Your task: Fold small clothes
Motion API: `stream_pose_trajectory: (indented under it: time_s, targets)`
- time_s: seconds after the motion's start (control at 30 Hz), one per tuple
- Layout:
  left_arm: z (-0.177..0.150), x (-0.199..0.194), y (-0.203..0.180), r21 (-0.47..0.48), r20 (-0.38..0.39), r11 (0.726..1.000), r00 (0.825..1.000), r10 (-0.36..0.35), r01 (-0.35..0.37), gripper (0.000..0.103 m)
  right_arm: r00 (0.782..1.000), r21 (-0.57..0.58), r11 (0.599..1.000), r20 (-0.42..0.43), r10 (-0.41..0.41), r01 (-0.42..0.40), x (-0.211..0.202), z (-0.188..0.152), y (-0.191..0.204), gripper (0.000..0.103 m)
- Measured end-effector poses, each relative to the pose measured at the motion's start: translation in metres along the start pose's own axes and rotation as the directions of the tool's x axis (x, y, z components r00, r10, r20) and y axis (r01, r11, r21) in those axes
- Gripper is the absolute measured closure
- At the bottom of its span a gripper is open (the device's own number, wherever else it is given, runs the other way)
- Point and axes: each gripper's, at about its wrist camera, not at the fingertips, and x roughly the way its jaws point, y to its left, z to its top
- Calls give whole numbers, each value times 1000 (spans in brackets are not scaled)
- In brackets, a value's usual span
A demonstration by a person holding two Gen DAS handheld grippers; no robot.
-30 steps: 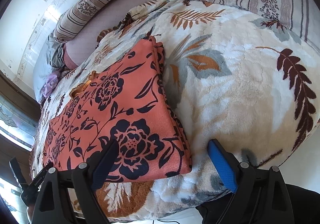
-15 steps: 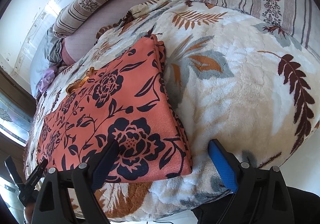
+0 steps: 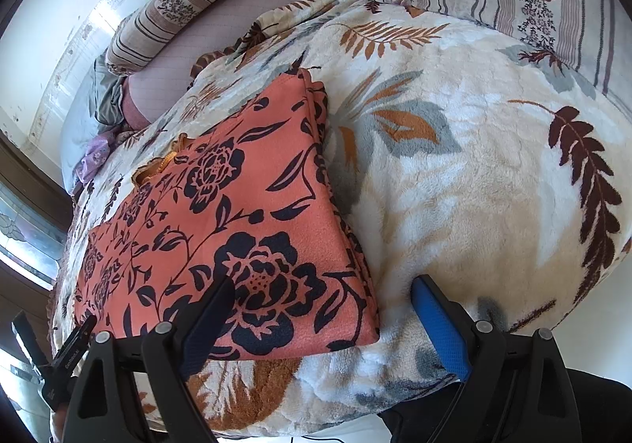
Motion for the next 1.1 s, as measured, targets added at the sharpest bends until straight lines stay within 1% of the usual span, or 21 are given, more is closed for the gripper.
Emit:
stream_pose_trajectory:
  time_s: [1.0,1.1]
  targets:
    - [-1,0,-1,2,3,1000,1000,1,-1,11,1000,-4,1000,-4,-8,8,1,0,1,10]
    - [-1,0,-1,2,4,1000,1000,1,-1,11,1000,23,1000,21,9,-9,-6,3,-3,10]
